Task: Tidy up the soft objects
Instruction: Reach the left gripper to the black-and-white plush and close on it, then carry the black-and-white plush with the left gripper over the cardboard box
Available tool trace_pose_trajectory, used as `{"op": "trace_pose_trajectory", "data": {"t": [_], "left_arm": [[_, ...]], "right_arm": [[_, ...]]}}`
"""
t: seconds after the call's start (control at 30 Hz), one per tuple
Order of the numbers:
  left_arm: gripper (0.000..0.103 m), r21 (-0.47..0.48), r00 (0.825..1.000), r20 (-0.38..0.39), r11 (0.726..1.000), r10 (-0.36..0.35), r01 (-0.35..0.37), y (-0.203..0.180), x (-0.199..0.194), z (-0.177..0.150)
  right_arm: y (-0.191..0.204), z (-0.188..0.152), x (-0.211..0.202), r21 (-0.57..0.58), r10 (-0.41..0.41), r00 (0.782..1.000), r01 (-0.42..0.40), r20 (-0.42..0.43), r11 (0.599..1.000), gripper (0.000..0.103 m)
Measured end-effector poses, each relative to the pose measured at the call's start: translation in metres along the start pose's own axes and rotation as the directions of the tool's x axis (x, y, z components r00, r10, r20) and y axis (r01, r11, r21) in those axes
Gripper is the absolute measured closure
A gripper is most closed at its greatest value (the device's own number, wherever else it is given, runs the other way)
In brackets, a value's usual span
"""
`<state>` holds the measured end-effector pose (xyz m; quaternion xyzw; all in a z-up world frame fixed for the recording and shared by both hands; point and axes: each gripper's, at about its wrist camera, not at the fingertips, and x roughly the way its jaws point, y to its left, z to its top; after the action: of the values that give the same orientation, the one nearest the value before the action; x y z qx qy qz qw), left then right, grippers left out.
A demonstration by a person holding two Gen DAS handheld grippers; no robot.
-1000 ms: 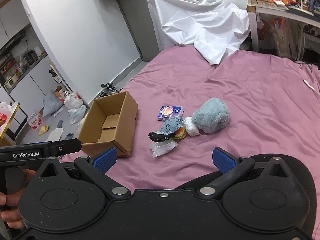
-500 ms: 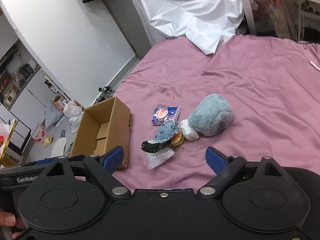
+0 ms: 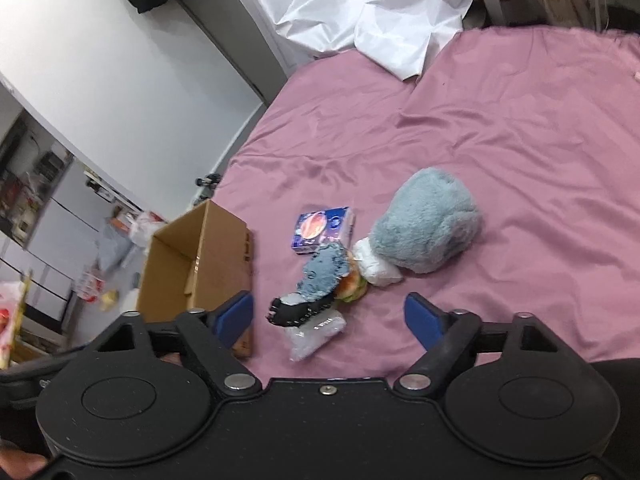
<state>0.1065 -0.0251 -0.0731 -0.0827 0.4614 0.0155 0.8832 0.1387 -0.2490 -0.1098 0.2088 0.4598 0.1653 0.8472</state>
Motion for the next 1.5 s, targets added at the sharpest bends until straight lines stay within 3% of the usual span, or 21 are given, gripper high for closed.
{"op": "trace_pose_trajectory", "data": {"t": [0.27,0.6,1.1,1.23,1.3,1.33,1.43,1.5], "left_arm": [[0.032,-0.051,0.999,-0.042,0.999,-0.018,0.016,-0.004,0.027,0.006],[0.048,-0.128,0.996,-0.086,0.992,-0.035,0.023,-0.006,0.058,0.011],[0.05,-0.247,0.986,-0.153,0.969,-0.063,0.023,-0.003,0.101,0.007],[0.061,-0.282,0.983,-0.168,0.959,-0.07,0.02,0.001,0.11,0.005],[0.069,-0.288,0.984,-0.166,0.957,-0.071,0.02,0.002,0.113,0.004],[0.075,-0.29,0.984,-0.165,0.957,-0.071,0.021,0.002,0.113,0.004],[0.081,-0.293,0.985,-0.157,0.956,-0.064,0.015,0.003,0.112,0.004],[0.084,-0.295,0.986,-0.151,0.955,-0.065,0.017,0.003,0.109,0.005]], "right_arm": [[-0.017,0.01,0.026,0.096,0.099,0.994,-0.095,-0.043,0.991,0.052],[-0.036,0.025,0.066,0.236,0.164,0.983,-0.141,-0.082,0.962,0.069],[-0.039,0.023,0.12,0.284,0.093,0.975,-0.033,-0.2,0.958,0.071],[-0.043,0.025,0.12,0.3,0.094,0.978,-0.036,-0.184,0.953,0.071],[-0.044,0.026,0.122,0.299,0.092,0.98,-0.035,-0.178,0.954,0.074],[-0.044,0.026,0.121,0.297,0.094,0.981,-0.04,-0.171,0.954,0.081],[-0.043,0.026,0.12,0.286,0.106,0.981,-0.056,-0.161,0.956,0.097],[-0.042,0.026,0.118,0.279,0.107,0.982,-0.06,-0.157,0.958,0.099]]}}
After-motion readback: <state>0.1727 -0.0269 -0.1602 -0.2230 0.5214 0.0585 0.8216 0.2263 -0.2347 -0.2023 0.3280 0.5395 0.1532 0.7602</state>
